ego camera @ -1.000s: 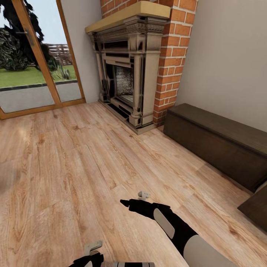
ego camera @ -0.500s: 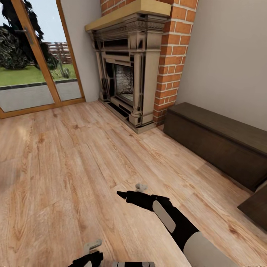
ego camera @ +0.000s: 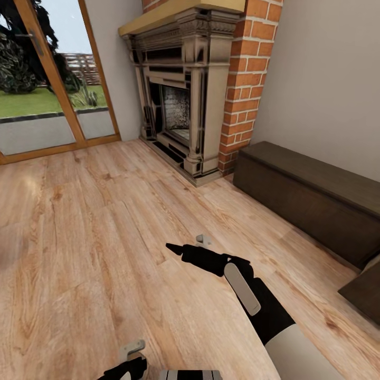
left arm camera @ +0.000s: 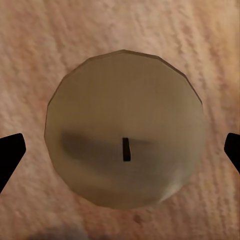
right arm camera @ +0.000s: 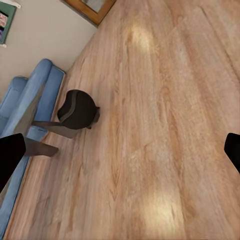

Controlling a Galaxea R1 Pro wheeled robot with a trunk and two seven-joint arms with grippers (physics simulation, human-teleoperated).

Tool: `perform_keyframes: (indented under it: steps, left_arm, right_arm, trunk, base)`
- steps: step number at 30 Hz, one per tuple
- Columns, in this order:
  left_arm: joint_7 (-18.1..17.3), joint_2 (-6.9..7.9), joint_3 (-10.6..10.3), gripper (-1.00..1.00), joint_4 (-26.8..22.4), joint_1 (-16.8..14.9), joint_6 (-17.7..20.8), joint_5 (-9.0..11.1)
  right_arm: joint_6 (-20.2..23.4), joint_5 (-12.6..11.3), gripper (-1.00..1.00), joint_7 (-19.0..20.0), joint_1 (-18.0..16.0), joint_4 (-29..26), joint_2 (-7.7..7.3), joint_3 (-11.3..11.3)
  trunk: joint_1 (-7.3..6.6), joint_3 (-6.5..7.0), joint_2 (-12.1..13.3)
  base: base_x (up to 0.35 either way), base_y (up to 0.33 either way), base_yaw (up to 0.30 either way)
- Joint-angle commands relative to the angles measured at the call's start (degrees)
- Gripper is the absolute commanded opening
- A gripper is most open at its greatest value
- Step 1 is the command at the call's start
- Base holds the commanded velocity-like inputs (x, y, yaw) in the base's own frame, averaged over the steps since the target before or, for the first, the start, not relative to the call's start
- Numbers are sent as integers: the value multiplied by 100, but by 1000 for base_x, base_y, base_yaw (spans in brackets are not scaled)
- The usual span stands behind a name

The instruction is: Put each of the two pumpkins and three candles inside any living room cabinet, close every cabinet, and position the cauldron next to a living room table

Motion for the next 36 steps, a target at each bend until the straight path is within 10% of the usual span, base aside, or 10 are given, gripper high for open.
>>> perform_keyframes:
  steps: [1, 36]
  left_arm:
    - [44, 4, -48, 100, -14, -1, 23, 33]
    - [44, -5, -58, 100, 22, -1, -144, 33]
  right_arm:
    - [27, -14, 100, 5, -3, -4, 1, -6]
    - [24, -13, 100, 5, -1, -4, 0, -9]
  trunk:
    - [-1, -4, -2]
    - [35, -315, -20]
  base:
    - [0, 0, 0]
    - [0, 0, 0]
